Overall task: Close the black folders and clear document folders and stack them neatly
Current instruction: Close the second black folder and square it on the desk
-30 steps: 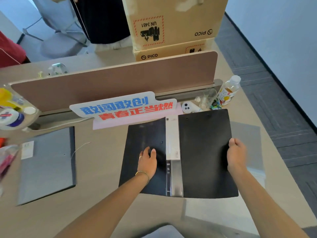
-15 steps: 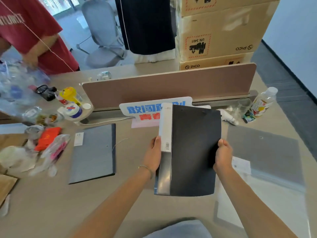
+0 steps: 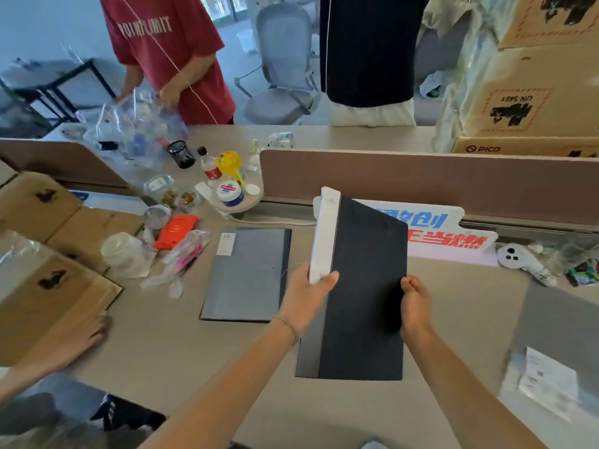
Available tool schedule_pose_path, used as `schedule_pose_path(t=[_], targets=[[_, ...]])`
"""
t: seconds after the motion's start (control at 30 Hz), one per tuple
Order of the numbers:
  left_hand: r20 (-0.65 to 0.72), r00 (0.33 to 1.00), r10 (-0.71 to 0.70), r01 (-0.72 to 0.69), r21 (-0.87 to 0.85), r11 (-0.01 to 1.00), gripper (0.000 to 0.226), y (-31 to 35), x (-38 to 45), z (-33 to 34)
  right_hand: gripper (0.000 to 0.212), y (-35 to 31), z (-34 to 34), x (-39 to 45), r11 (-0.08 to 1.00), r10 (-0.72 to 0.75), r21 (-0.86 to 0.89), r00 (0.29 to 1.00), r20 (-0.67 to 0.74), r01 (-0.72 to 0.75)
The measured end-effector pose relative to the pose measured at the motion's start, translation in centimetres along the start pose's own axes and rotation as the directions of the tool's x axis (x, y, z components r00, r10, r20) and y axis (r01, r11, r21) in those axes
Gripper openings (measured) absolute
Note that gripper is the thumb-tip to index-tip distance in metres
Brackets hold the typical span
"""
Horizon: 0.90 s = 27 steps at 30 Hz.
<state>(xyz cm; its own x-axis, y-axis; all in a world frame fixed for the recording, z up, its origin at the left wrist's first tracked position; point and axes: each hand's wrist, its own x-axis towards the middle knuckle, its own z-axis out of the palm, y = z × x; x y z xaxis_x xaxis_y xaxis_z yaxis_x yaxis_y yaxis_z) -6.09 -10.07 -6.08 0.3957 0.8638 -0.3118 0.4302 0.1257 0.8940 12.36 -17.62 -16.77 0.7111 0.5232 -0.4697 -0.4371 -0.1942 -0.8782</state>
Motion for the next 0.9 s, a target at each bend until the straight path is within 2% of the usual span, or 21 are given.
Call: schedule_pose_path(t=[0.1, 0.23, 0.37, 0.47, 0.6, 0.73, 0.9], targets=[[-0.041, 0.999, -0.021, 0.019, -0.056, 0.998, 0.037, -1.3, 0.7, -2.5, 0.024, 0.4, 2.8, -0.2, 0.998, 0.04, -0.041, 0.996, 0.081, -0.037], [-0.124, 0.992, -0.017, 0.007, -0.077, 0.997, 0.032, -3.8, 2.5, -6.4, 0.039, 0.2, 6.0, -0.4, 0.994, 0.065, -0.091, 0.995, 0.081, -0.058], [-0.199, 0.98, 0.005, -0.013, -0.038, 0.999, 0.04, -7.2, 4.5, -10.7, 0.035, 0.5, 9.5, -0.8, 0.98, 0.094, -0.184, 0.987, 0.134, -0.068], [-0.248, 0.968, -0.046, 0.045, -0.012, 0.999, 0.047, -10.1, 6.0, -13.8, 0.034, 1.3, 12.6, -0.9, 0.956, 0.114, -0.287, 0.975, 0.192, -0.056], [-0.295, 0.951, -0.099, 0.131, 0.092, 0.987, 0.045, -13.4, 8.3, -17.3, 0.039, 3.1, 16.8, -0.5, 0.931, 0.17, -0.358, 0.954, 0.247, -0.073], [-0.334, 0.93, -0.156, 0.213, 0.142, 0.967, 0.054, -16.0, 11.5, -19.6, 0.03, 4.8, 20.4, 0.5, 0.9, 0.184, -0.432, 0.952, 0.244, -0.063], [-0.381, 0.905, -0.189, 0.309, 0.283, 0.908, 0.063, -18.4, 15.2, -21.5, 0.052, 6.8, 24.0, 2.3, 0.865, 0.219, -0.5, 0.929, 0.298, -0.044]])
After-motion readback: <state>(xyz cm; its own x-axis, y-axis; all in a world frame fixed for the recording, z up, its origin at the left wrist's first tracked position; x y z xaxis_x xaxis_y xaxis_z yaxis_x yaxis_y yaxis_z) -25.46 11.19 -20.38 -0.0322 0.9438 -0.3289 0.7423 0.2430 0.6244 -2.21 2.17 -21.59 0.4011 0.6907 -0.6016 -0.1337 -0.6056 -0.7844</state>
